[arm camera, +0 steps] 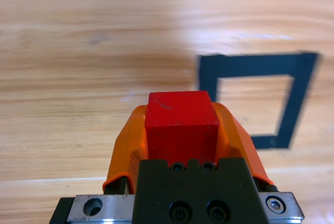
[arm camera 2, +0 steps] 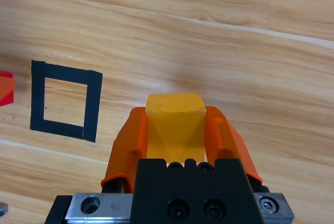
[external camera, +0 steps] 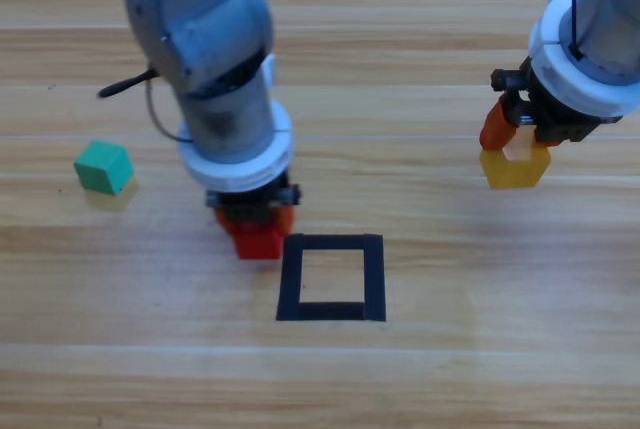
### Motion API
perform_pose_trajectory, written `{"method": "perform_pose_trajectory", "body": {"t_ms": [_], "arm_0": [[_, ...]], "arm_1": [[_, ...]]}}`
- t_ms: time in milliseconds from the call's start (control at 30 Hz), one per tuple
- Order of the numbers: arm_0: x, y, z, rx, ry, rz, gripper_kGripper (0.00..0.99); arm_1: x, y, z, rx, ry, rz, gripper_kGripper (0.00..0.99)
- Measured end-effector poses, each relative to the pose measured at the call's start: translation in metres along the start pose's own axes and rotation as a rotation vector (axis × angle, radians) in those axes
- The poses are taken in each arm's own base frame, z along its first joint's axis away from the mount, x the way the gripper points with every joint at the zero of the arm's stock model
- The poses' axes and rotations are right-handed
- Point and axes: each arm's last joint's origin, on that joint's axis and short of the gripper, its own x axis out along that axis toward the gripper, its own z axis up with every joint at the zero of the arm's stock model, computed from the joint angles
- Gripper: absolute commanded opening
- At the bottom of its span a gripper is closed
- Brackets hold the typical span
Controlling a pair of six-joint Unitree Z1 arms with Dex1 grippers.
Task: Stack the blocks in the rectangular block: red at the bottom, yellow in the middle, green on top
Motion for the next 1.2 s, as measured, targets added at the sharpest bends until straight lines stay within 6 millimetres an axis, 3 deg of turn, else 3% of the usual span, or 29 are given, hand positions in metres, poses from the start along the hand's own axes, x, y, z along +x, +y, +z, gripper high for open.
{"method": "perform_pose_trajectory", "body": {"t_ms": [100, 333, 700, 1200], "arm_0": [[-0.005, -0.022, -0.004, 0.086, -0.011, -0.021, 0.117], [0.011, -0.056, -0.029, 0.178, 0.013, -0.012, 0.114], [0.002, -0.065, -0.036, 0.018, 0.008, -0.002, 0.115], [0.001, -0.068, -0.033, -0.043, -0.012, 0.003, 0.117]], "arm_1": [[0.000, 0.000, 0.000, 0.000, 0.000, 0.000, 0.000], [0.000, 0.000, 0.000, 0.001, 0.000, -0.001, 0.000], [0.000, -0.001, 0.001, 0.003, 0.000, -0.001, 0.000], [0.000, -0.001, 0.001, 0.003, 0.000, -0.001, 0.000]]}}
